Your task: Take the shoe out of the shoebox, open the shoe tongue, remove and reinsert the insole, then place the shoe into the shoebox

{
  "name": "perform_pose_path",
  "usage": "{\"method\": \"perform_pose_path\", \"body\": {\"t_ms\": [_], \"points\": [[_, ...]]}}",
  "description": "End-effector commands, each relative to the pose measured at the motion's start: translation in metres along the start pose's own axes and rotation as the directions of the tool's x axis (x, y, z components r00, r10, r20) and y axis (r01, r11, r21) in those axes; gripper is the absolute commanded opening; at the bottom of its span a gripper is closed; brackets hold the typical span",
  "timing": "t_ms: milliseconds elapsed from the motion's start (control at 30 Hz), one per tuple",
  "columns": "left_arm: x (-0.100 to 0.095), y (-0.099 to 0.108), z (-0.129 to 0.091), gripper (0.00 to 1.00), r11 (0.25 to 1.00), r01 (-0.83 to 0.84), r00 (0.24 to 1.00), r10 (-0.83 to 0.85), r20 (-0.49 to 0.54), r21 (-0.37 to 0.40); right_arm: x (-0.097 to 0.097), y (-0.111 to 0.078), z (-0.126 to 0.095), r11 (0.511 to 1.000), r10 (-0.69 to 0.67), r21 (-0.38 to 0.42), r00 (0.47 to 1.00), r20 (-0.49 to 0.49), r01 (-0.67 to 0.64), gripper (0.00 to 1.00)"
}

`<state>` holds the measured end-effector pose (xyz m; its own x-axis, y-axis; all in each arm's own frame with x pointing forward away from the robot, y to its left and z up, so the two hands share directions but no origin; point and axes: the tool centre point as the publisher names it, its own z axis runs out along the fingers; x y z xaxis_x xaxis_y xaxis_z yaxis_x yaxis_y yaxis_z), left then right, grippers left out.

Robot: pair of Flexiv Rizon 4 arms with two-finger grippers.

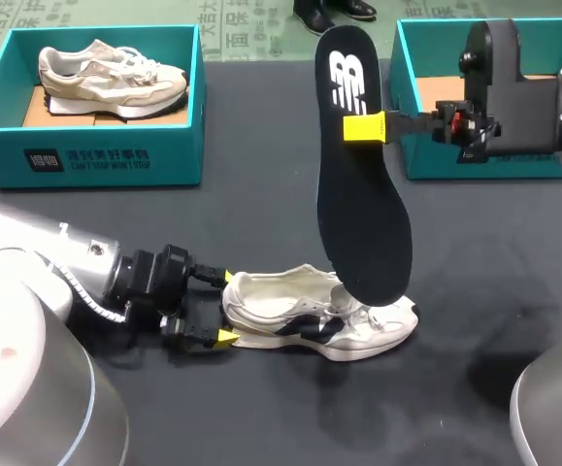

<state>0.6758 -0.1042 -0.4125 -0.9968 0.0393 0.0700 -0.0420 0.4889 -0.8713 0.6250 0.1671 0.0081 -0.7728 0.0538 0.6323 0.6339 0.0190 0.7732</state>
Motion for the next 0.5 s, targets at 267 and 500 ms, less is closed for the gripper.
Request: {"method": "perform_pose_path", "body": {"t_ms": [267,500], "points": [[-0.0028,-0.0106,-0.0098,1.0,0.946,0.022,1.0,-0.028,-0.014,-0.324,-0.0008,-0.0009,0.0025,1.0,0.001,0.0,1.0,0.002,-0.001,0.0],[-0.0028,-0.0106,-0.0098,1.0,0.946,0.022,1.0,-0.028,-0.014,-0.324,-0.0008,-0.0009,0.0025,1.0,0.001,0.0,1.0,0.002,-0.001,0.0]]}}
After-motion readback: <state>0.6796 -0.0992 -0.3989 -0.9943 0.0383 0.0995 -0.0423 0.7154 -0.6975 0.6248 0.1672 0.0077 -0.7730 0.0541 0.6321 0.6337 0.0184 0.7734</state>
